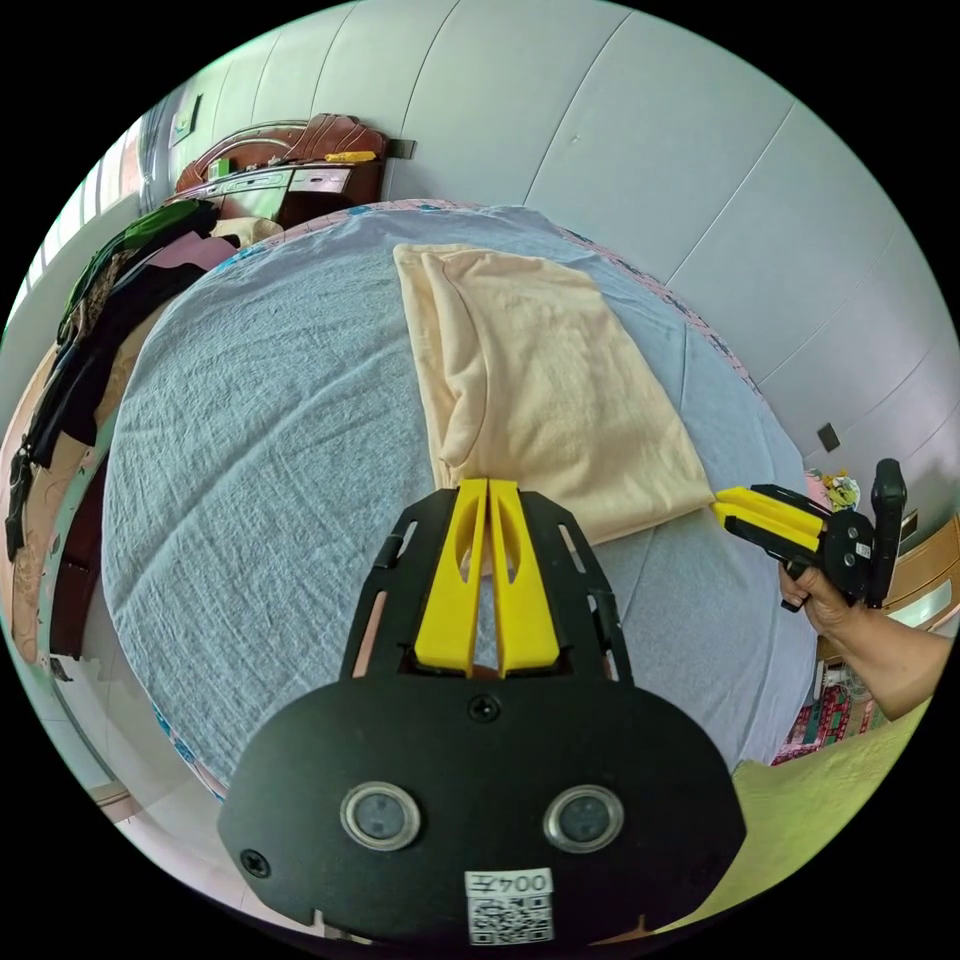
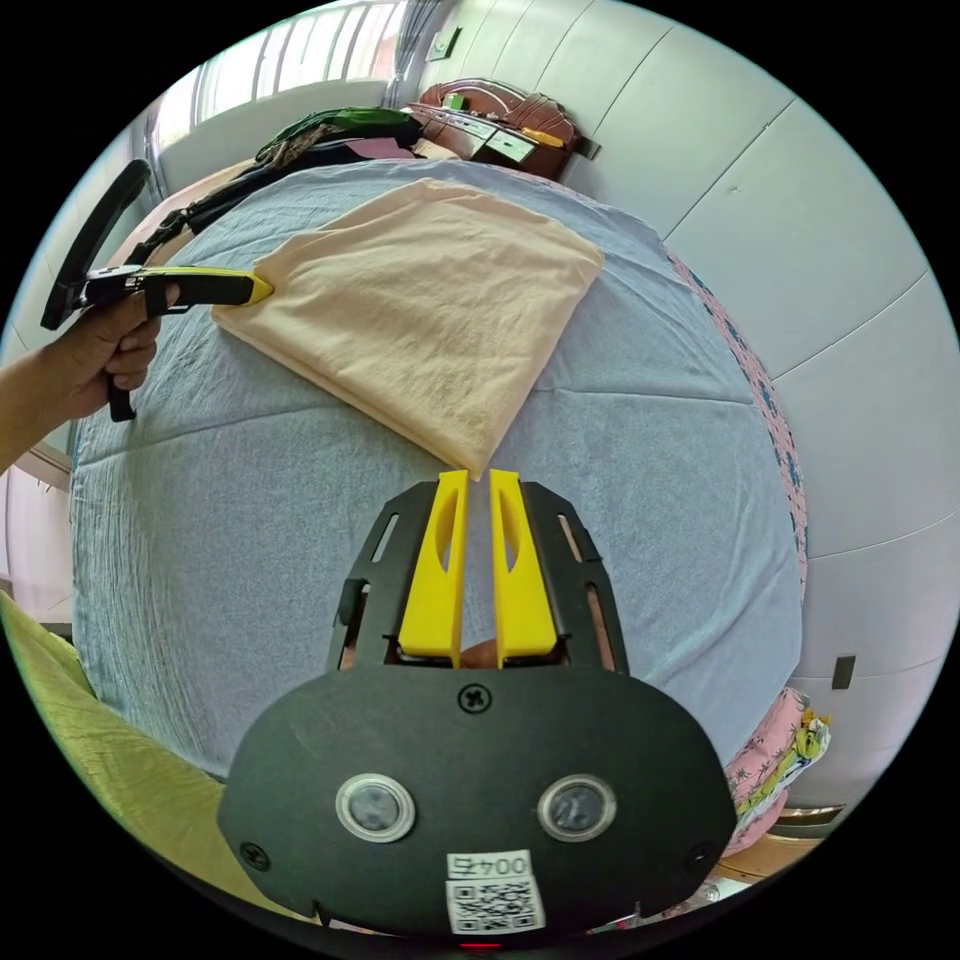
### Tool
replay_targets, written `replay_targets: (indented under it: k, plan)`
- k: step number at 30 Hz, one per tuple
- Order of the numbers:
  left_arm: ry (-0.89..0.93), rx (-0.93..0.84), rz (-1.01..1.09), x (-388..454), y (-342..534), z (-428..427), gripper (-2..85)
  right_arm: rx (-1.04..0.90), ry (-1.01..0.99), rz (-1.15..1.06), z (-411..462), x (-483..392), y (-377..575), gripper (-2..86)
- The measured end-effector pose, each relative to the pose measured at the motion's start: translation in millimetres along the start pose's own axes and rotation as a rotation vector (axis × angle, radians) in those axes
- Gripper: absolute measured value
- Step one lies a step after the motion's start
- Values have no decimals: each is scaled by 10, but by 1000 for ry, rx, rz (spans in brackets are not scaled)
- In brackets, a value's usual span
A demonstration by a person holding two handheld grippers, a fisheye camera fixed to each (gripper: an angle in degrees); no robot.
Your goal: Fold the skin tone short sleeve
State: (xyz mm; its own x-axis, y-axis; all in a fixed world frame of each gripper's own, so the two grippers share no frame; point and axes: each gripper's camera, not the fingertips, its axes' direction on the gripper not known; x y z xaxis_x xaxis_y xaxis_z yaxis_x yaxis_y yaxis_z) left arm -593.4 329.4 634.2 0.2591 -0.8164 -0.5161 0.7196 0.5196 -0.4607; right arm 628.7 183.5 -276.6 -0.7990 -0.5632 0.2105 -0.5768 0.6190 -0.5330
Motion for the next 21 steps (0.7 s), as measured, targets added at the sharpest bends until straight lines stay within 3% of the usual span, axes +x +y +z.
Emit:
replay_targets:
  k: [9, 12, 21]
  plan:
    - [1, -1, -3, 61, -10, -18, 7, -9, 56, -28, 66, -99, 138, 17]
    - [-1, -1, -2, 77, -12, -31, 7, 67, 121, -54, -52, -111, 221, 2]
    - [-6, -1, 1, 111, -11, -82, 6, -3, 20, 27, 234, 55, 489, -3]
